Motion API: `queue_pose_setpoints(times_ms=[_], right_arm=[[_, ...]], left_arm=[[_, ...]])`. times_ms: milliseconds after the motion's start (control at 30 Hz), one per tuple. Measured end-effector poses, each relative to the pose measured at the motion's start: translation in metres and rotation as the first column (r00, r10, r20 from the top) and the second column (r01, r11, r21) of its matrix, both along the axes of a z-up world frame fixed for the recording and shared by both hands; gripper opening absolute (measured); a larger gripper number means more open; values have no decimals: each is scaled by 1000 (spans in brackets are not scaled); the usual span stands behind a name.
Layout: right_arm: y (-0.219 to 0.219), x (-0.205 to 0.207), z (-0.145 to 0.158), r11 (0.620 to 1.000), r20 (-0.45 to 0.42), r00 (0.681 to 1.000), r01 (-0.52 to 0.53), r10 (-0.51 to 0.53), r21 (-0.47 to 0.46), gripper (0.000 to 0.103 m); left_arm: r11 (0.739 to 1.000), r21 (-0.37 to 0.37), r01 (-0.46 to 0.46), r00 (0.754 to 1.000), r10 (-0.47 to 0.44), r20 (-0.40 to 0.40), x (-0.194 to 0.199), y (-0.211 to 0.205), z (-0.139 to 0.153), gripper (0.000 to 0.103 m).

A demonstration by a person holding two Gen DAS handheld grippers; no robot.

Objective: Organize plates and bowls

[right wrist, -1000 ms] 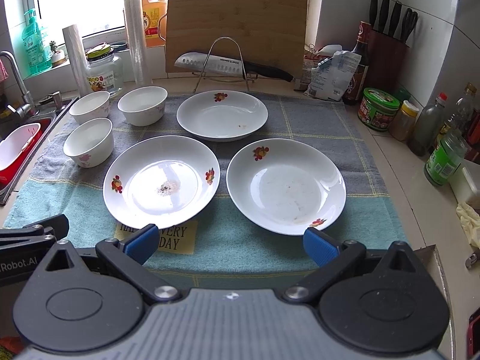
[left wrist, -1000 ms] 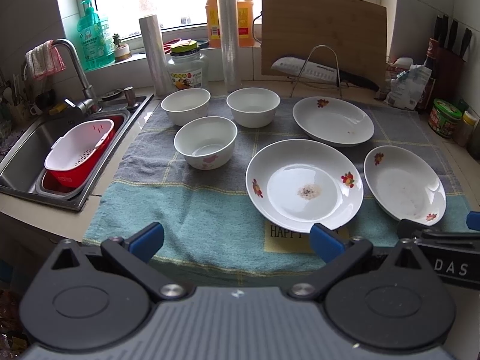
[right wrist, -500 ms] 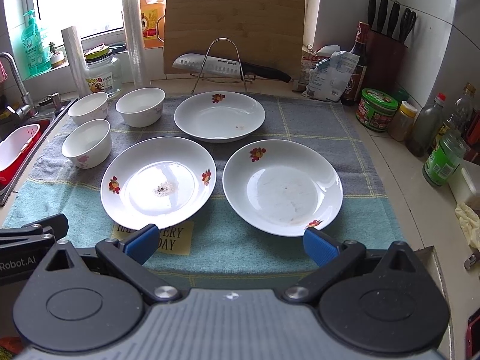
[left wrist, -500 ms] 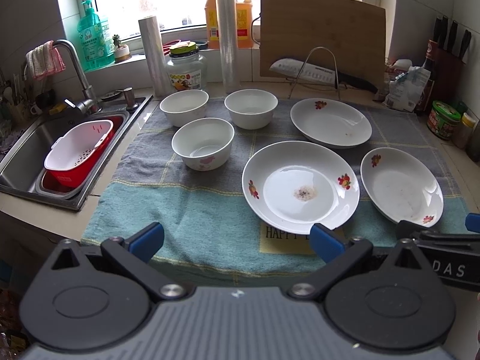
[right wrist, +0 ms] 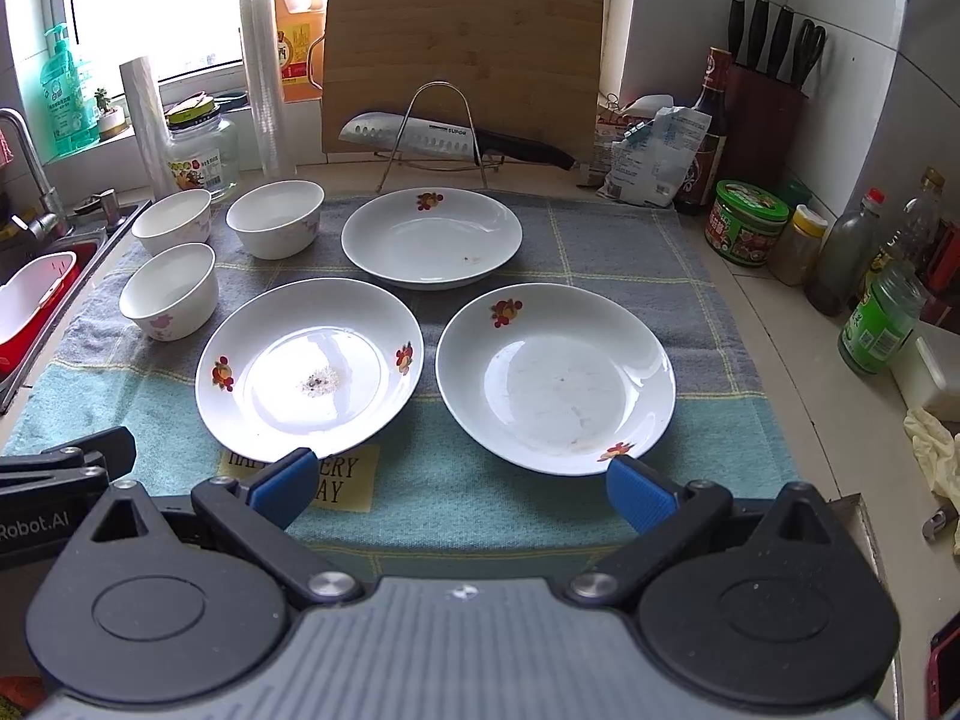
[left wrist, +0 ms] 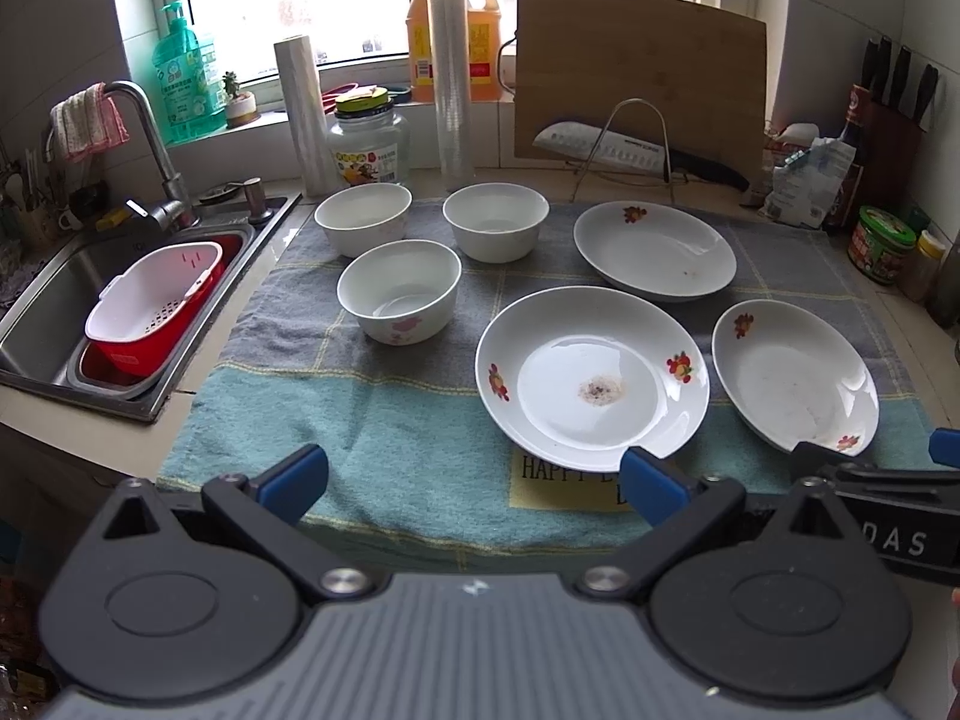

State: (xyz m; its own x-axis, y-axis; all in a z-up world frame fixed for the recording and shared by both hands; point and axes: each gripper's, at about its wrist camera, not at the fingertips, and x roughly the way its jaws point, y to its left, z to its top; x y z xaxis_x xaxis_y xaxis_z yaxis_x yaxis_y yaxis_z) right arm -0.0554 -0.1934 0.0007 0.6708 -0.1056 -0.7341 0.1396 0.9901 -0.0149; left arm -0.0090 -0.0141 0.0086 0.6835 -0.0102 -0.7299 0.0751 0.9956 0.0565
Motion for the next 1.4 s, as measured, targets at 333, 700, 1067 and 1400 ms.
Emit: queue_pose_setpoints(times_ms=[333,700,1067,1400], right_arm=[[1,-1,1,1000,5,1000,2,-2,-4,103],[7,-3,4,1000,11,1000,7,-7,-14,103],[16,-6,6,999,31,999,19,-18,-27,103],[24,-13,6,1000,110,994,-1,4,-21,103]], left_arm=[[1000,-3,0,1000,0,-1,1,1,2,102],[1000,-12,-1,1000,1,0,1,4,4,102],[999,-46,30,1000,-29,8,3,21,4,102],[994,-61,94,995,-92,40,6,37,1,102]])
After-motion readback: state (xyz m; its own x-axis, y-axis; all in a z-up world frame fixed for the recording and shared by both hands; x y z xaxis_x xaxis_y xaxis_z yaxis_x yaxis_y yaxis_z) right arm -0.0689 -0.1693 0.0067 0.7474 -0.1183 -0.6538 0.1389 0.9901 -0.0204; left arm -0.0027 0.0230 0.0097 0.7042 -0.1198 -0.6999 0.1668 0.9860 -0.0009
